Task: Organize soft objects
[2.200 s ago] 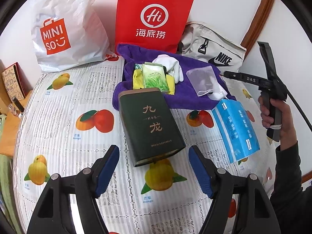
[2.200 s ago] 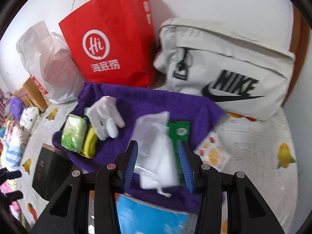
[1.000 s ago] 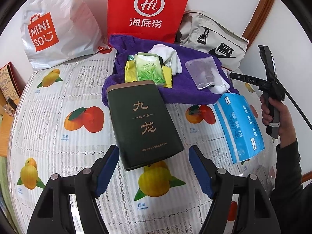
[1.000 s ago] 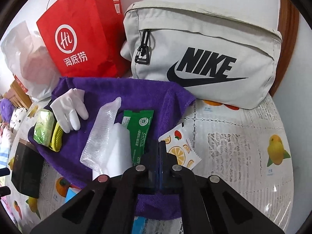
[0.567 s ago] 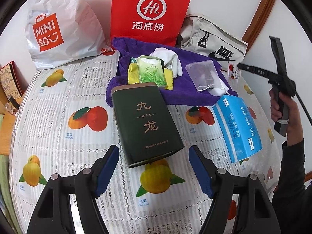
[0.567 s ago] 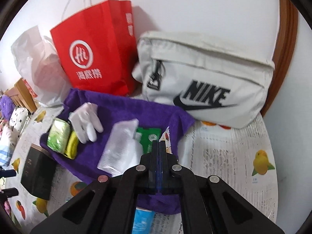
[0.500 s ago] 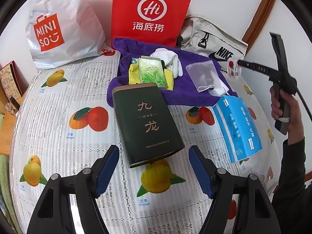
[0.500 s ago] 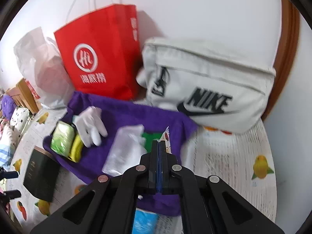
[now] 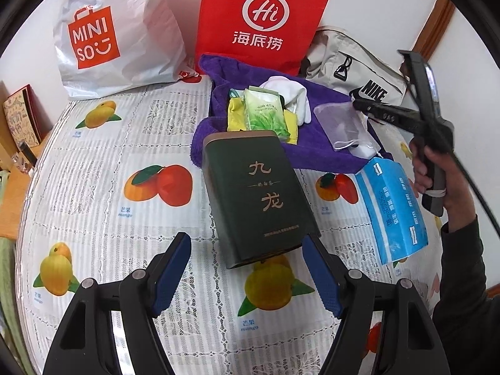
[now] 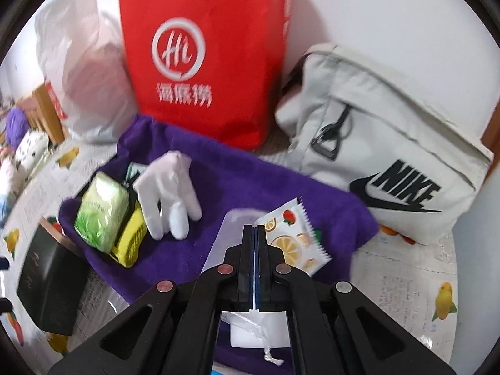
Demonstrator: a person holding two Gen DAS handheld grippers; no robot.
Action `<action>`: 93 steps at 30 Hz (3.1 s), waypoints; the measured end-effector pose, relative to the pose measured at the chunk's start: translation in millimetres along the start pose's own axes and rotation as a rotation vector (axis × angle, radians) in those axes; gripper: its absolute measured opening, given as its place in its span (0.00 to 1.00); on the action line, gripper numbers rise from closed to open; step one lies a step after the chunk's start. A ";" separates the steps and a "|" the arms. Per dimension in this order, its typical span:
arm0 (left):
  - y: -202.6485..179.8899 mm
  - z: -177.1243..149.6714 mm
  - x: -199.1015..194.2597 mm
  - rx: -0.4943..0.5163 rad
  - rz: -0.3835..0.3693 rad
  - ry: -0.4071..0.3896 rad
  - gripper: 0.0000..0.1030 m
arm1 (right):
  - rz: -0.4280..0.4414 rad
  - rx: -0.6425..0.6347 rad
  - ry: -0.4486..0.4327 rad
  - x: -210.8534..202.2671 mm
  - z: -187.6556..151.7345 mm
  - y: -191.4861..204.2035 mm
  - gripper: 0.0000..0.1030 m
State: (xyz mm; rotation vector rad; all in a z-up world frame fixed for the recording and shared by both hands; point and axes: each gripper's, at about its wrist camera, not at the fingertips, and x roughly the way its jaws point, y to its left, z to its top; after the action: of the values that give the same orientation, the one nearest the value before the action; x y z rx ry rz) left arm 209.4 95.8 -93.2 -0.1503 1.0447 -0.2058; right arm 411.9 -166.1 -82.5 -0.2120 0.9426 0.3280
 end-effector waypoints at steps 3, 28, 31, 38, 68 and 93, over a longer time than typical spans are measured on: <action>0.7 -0.5 1.5 -0.003 -0.006 0.001 0.70 | 0.009 -0.016 0.021 7.2 -4.0 4.1 0.01; -50.4 -4.1 -43.4 0.101 0.082 -0.104 0.78 | -0.015 0.130 -0.043 -118.9 -64.1 6.8 0.80; -61.0 -10.0 -58.8 0.111 0.102 -0.135 0.82 | -0.015 0.153 -0.049 -146.3 -80.4 7.3 0.82; -86.3 -32.2 -95.2 0.121 0.141 -0.205 0.94 | -0.083 0.217 -0.070 -205.7 -121.1 20.8 0.89; -130.6 -131.9 -188.5 0.105 0.174 -0.395 0.98 | -0.123 0.316 -0.197 -351.5 -232.4 71.9 0.99; -127.1 -138.8 -196.9 0.101 0.177 -0.401 0.98 | -0.121 0.278 -0.179 -352.6 -237.5 91.5 0.99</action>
State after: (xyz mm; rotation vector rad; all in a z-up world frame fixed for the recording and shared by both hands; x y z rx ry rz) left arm -19.3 16.1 31.8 -0.0051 0.6423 -0.0629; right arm 7.3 -221.0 67.1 0.0156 0.7840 0.0996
